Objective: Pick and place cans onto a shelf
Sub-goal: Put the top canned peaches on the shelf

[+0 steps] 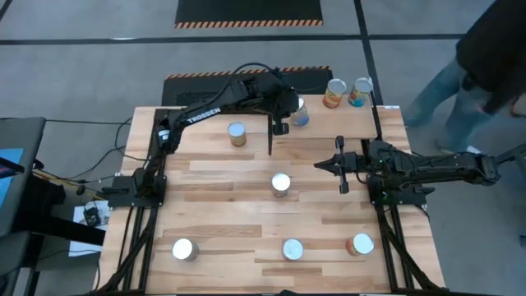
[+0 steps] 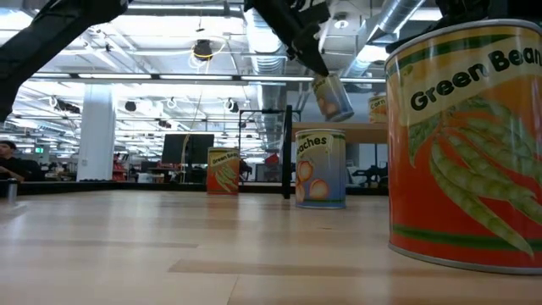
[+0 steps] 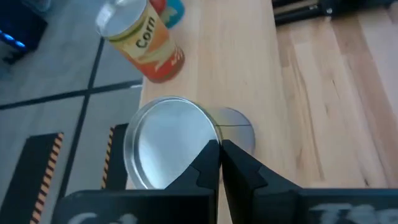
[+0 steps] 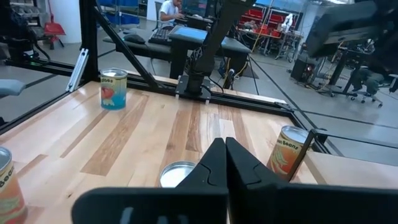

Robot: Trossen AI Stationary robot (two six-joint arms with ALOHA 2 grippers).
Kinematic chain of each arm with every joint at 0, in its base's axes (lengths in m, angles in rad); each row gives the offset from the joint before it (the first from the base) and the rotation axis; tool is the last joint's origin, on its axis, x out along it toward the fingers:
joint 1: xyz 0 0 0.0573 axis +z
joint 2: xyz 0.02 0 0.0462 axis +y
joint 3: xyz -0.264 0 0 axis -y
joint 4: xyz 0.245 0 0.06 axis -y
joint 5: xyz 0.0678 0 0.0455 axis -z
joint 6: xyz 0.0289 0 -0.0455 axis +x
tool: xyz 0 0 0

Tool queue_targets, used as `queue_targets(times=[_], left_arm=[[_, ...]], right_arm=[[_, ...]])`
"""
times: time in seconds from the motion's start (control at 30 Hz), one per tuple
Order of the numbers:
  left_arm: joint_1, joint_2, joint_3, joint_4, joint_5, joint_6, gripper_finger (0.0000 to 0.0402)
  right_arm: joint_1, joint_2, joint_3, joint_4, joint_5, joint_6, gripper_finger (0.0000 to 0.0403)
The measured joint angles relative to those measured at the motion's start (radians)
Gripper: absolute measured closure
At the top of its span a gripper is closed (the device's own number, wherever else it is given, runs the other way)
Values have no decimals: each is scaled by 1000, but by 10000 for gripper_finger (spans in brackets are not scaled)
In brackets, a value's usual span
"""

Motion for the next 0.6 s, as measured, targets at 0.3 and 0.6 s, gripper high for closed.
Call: queue_targets(times=[0.3, 0.6], left_arm=[[9, -1, -20, -23, -4, -1, 402], [9, -1, -20, -37, -4, -7, 388]], right_arm=[[0, 0, 0, 0, 0, 0, 399], [0, 0, 0, -2, 0, 8, 392]])
